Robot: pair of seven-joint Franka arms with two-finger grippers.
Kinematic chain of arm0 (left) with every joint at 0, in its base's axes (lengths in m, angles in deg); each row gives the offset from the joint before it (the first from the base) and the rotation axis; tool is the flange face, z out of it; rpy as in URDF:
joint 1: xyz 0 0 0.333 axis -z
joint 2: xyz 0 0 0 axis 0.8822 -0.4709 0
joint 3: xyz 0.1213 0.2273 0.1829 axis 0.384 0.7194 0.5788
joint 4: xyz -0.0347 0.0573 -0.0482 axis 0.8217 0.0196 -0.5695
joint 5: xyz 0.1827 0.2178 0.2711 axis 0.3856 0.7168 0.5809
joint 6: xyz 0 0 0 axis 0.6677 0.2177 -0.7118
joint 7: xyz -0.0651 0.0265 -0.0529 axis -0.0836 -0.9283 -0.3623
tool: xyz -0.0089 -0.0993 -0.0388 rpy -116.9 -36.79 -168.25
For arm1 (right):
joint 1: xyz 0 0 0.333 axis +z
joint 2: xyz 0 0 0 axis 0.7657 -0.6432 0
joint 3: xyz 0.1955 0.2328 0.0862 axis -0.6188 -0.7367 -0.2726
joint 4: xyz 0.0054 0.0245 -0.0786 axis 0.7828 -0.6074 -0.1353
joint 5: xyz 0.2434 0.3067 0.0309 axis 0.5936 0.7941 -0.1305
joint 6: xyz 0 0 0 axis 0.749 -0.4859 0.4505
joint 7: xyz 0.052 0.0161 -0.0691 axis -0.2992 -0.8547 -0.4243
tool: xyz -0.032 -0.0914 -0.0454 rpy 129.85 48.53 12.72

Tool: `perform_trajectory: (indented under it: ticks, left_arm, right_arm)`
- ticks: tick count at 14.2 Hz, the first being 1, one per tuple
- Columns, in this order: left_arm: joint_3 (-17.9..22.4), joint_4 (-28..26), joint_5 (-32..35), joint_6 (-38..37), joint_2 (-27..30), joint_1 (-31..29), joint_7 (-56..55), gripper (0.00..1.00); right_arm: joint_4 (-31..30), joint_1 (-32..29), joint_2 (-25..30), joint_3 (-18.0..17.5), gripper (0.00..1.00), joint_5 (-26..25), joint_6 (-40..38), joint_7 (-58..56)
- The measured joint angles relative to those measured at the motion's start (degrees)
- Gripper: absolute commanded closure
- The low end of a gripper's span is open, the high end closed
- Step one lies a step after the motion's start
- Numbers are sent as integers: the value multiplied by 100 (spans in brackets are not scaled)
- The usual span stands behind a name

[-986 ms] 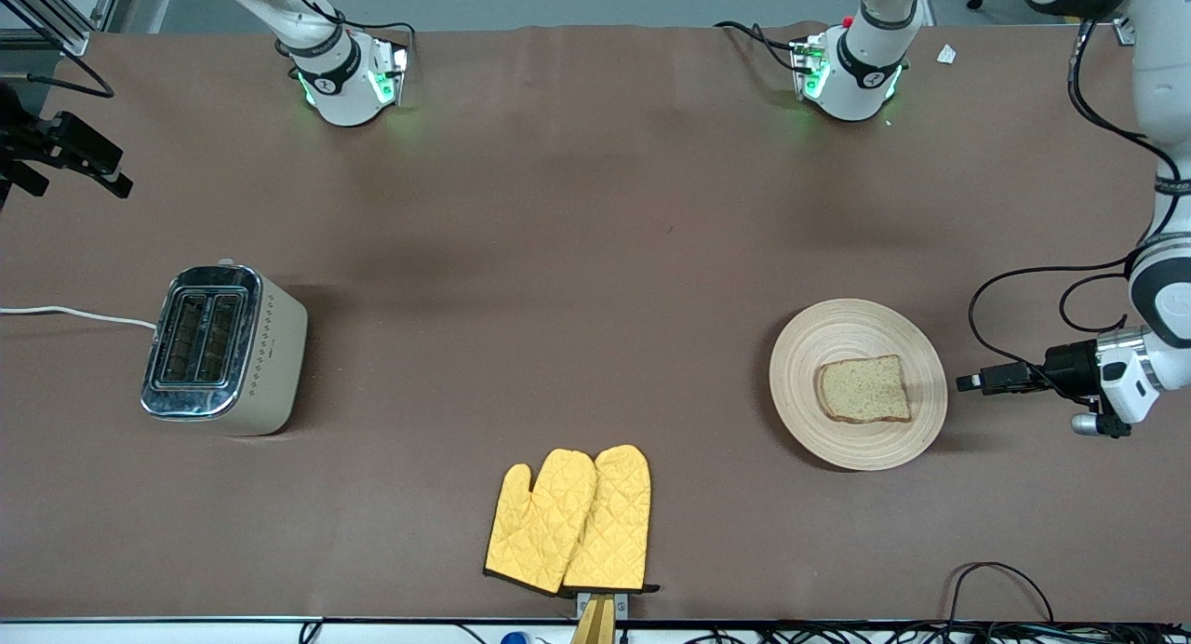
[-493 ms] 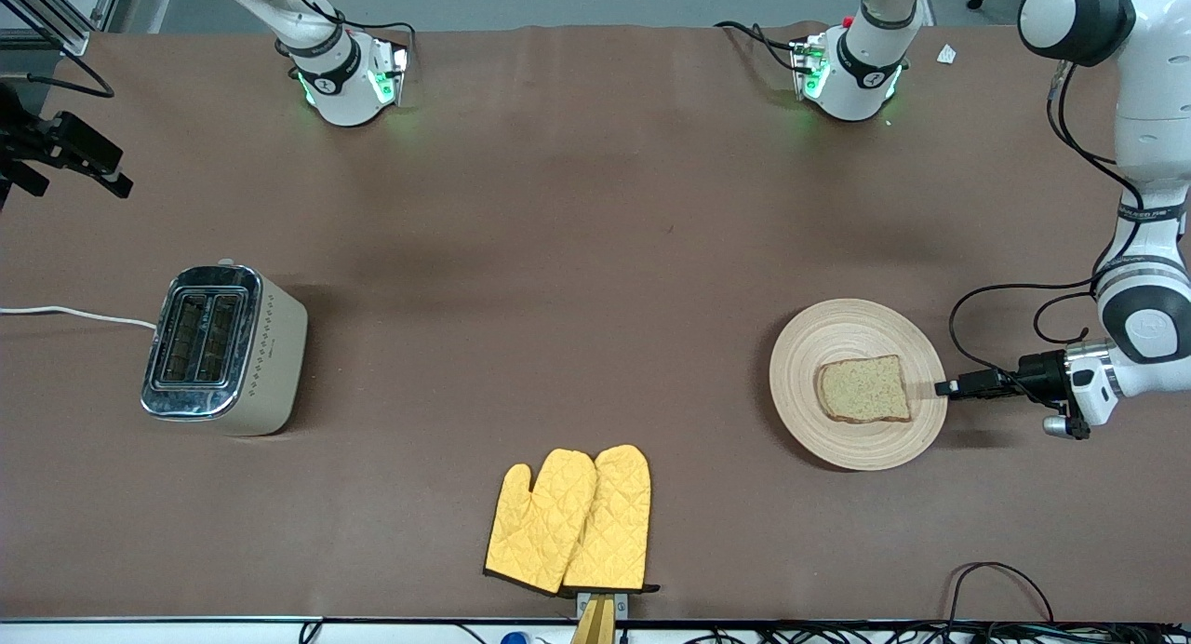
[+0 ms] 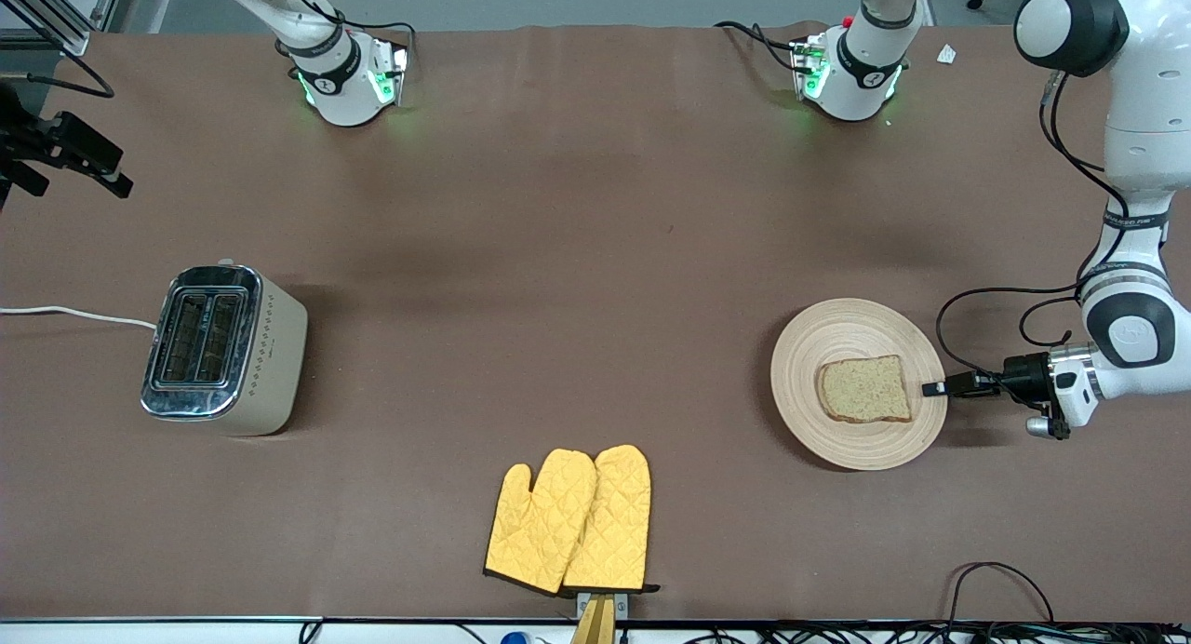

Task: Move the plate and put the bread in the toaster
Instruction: 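Press the left gripper against the plate rim and push it toward the toaster, then keep pushing the wooden plate with the left gripper to the table middle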

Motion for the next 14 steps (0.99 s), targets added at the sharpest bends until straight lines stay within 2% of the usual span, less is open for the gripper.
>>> perform_trajectory:
  ticks: [6,11,14]
  left_arm:
    - [-270,54,-29,-148,-6,-19,36,100]
    - [-781,211,-23,-546,-8,63,10,100]
    - [-1305,223,-27,-586,-8,91,-132,100]
  right_arm:
    - [0,2,0,-1,0,0,0,0]
    - [0,2,0,-1,0,0,0,0]
    - [0,3,0,-1,0,0,0,-1]
